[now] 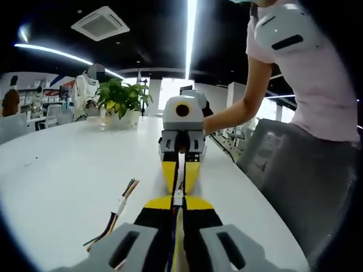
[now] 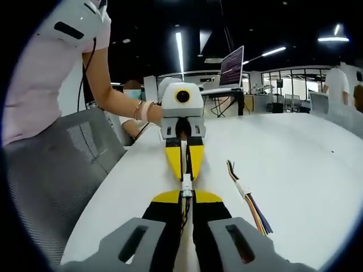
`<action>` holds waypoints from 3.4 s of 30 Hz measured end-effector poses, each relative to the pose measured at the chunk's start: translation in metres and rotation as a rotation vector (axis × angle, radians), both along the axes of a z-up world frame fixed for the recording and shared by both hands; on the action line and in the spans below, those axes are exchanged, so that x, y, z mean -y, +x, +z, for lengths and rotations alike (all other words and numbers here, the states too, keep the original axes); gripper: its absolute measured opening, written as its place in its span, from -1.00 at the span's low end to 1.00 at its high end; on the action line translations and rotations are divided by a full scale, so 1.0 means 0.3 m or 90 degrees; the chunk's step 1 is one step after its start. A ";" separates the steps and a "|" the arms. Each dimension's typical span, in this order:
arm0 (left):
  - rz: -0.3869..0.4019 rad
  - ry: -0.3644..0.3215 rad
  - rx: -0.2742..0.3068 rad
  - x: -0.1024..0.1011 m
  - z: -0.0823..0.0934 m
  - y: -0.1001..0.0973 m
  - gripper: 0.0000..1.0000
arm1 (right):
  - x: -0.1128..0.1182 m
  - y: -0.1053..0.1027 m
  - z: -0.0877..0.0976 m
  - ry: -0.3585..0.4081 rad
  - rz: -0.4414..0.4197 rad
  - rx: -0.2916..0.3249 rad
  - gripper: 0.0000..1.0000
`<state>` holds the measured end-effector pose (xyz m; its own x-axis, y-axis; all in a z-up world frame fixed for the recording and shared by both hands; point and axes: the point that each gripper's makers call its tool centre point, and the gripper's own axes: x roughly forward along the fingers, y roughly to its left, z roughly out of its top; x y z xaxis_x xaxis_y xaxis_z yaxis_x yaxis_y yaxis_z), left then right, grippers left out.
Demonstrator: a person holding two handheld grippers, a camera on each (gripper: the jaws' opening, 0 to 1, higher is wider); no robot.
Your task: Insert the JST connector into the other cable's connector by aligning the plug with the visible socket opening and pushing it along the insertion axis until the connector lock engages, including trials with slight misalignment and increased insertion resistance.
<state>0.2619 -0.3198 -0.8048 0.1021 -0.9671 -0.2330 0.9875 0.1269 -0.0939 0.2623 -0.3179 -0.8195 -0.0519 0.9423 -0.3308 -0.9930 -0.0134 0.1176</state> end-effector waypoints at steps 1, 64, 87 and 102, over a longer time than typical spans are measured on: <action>0.001 0.003 0.003 0.000 -0.002 0.009 -1.00 | 0.001 0.009 -0.002 -0.001 -0.002 0.008 -0.96; 0.080 0.050 -0.005 0.010 -0.072 0.100 -0.93 | -0.024 0.133 -0.089 -0.036 -0.009 0.030 -0.90; 0.121 0.064 -0.016 -0.099 -0.062 0.126 -0.72 | 0.021 0.126 -0.033 -0.036 -0.070 -0.003 -0.80; 0.172 0.095 -0.038 -0.140 -0.047 0.132 -0.28 | 0.050 0.110 -0.011 -0.035 -0.114 -0.023 -0.42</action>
